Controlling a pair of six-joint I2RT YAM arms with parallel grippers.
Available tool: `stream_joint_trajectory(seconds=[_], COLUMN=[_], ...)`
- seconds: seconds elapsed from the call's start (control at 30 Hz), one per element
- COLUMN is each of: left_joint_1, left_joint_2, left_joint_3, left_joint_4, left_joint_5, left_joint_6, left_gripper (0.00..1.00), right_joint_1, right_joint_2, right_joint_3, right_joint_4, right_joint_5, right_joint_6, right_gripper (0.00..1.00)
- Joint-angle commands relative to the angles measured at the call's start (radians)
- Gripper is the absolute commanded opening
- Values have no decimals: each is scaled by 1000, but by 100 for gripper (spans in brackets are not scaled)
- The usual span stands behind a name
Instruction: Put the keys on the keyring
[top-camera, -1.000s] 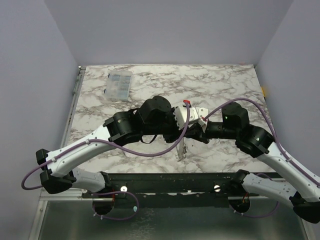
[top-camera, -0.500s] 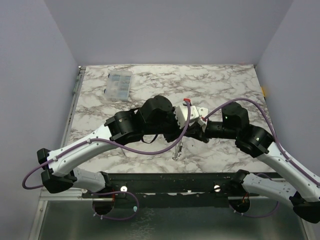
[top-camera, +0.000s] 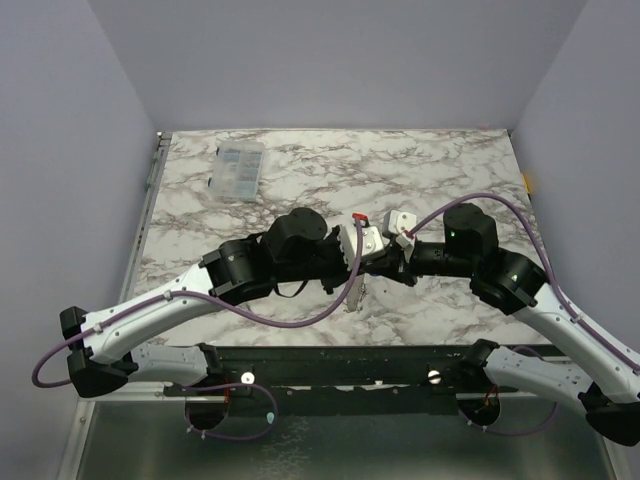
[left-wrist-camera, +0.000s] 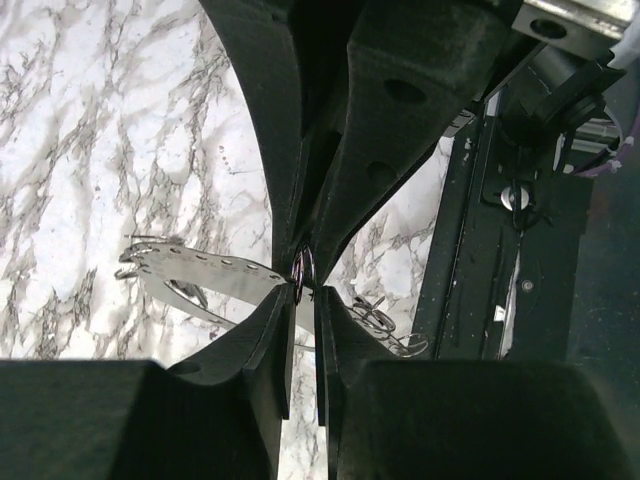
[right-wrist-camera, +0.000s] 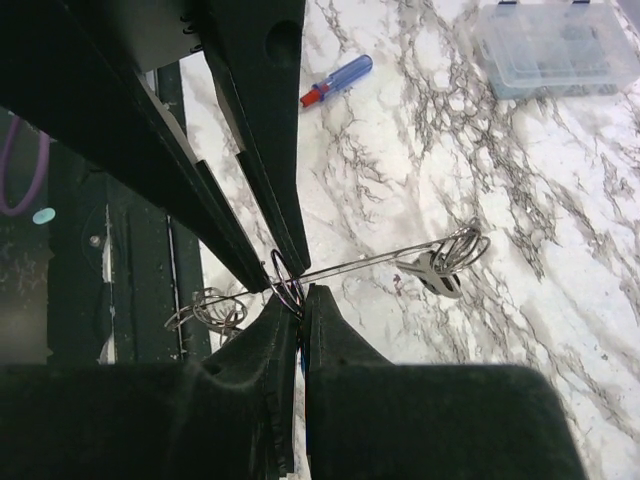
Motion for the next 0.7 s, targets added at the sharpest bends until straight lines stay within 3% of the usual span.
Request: stream_joint_trajectory(seconds=[0.0,0.13,0.3,0.43,0.67], left_joint_1=[-4,-4,-4,-4,-4], left_joint_2=[-43,-70,-85,-90,-80], left_joint_3=[-41,-38,-22,-26,-40], left_joint_4=[89,98,101,109,133], left_joint_5=[18,6,25,39,55], left_joint_6=[14,20,21,17,16], left_gripper=[19,38,47,47,39], right_joint_1=[8,8,8,8,8], right_joint_2=[-3,2,2,9,9], right_joint_3=[42,40,40,52,58], right_joint_4=[49,31,29,28,24], right_joint_5=[-52,-43,-39,-39,-47], right_joint_6=[21,21,25,29,26], right_gripper=[1,1,1,1,1])
